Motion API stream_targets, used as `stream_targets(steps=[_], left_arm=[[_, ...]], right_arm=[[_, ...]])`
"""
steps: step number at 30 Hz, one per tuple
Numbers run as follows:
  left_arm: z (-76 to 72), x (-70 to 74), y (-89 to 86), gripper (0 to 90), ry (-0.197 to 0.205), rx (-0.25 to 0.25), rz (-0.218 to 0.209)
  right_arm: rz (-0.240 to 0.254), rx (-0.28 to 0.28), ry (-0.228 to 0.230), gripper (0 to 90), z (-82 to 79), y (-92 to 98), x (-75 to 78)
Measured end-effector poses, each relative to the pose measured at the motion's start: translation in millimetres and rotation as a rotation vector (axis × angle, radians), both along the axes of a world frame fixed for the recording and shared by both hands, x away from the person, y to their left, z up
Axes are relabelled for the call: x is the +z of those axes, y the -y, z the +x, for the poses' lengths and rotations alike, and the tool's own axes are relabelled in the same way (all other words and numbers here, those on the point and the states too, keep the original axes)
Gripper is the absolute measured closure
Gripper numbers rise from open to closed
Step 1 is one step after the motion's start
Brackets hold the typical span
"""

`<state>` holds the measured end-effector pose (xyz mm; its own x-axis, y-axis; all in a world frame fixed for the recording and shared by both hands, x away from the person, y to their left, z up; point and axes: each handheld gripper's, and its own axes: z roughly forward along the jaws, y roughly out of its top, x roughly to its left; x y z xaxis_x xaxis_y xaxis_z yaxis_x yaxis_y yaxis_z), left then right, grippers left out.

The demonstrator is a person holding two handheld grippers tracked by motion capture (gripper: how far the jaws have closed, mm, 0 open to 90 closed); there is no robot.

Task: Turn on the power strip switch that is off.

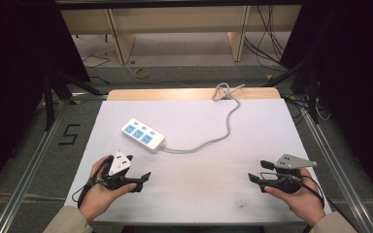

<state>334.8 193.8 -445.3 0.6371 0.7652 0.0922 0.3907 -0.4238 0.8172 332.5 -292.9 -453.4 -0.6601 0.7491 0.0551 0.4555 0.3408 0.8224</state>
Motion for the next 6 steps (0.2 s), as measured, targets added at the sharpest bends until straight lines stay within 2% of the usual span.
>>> stream_targets(steps=[6], left_arm=[[0.8,-2.2,6.8,15.3,-0.008,-0.018,0.020]], right_arm=[[0.000,0.001,-0.002,30.5,0.0,0.3,-0.2]])
